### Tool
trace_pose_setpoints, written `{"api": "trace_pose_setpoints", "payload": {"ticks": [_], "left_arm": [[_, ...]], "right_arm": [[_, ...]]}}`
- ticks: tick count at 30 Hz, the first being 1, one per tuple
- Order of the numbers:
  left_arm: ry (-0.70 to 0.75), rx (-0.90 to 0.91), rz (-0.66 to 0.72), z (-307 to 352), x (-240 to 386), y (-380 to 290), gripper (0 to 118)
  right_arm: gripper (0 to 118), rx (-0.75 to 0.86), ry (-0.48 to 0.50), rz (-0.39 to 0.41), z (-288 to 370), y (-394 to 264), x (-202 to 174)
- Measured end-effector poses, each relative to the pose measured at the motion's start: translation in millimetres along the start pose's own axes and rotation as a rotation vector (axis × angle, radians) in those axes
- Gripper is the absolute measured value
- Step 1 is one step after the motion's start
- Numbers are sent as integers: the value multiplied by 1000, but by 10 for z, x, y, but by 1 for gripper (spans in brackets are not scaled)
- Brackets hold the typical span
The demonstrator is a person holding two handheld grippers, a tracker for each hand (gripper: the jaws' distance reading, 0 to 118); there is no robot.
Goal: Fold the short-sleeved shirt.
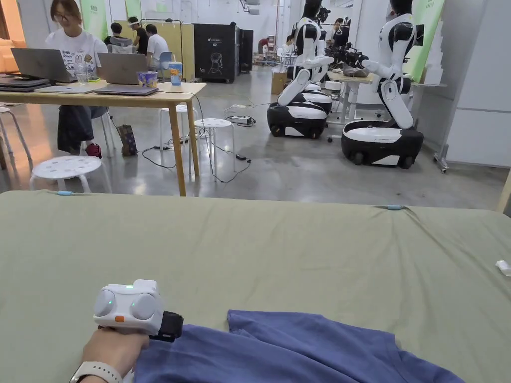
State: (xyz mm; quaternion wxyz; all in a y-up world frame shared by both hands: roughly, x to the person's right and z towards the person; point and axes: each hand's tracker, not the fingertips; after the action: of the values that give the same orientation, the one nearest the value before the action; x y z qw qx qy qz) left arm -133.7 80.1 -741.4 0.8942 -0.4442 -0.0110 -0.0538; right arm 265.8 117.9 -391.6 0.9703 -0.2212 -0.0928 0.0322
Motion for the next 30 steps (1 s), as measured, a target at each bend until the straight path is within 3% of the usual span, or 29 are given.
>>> {"api": "trace_pose_setpoints", "payload": {"ticks": [2, 4, 5, 6, 7, 8, 12, 15, 18, 22, 23, 24, 25, 26, 27, 29, 30], "left_arm": [[-4, -40, 2, -95, 12, -38, 81], [-34, -70, 27, -125, 15, -84, 76], [-24, -56, 21, -64, 32, -74, 65], [-39, -48, 9, -30, 45, -73, 46], [-50, -31, -14, 15, 79, -90, 7], [-41, -17, -39, 54, 121, -112, 0], [-5, -6, -116, 166, 260, -200, 0], [-12, 62, -68, 641, 308, -259, 0], [-86, 161, -26, 1094, 336, -349, 0], [-81, 180, -46, 1265, 322, -458, 0], [-85, 181, -40, 1233, 288, -457, 0], [-97, 179, -27, 1252, 260, -464, 0], [-97, 178, -19, 1272, 242, -471, 0], [-95, 178, -17, 1287, 233, -475, 0], [-90, 175, -17, 1228, 203, -456, 0], [-78, 176, -22, 1244, 182, -451, 0], [-75, 176, -22, 1253, 177, -447, 0]], "right_arm": [[0, -2, -9, 4, 79, 86, 2], [0, -12, -19, 5, 86, 76, 69], [0, -17, -23, 6, 88, 52, 102], [0, -21, -35, 4, 99, 36, 164], [0, -27, -51, 5, 110, 11, 244], [0, -30, -66, 11, 117, -17, 319], [0, -90, -140, 15, 67, -175, 766], [0, -152, -158, 1, -13, -226, 1047], [0, -195, -143, 14, -282, -278, 1282], [0, -235, -35, 41, -611, -185, 1325], [5, -236, -19, 48, -687, -177, 1329], [25, -239, -25, 55, -785, -172, 1328], [74, -254, -52, 80, -878, -157, 1312], [102, -266, -65, 94, -956, -165, 1310], [114, -287, -52, 107, -1043, -183, 1315], [104, -317, 13, 123, -1180, -190, 1305], [102, -325, 1, 136, -1235, -203, 1278]]}}
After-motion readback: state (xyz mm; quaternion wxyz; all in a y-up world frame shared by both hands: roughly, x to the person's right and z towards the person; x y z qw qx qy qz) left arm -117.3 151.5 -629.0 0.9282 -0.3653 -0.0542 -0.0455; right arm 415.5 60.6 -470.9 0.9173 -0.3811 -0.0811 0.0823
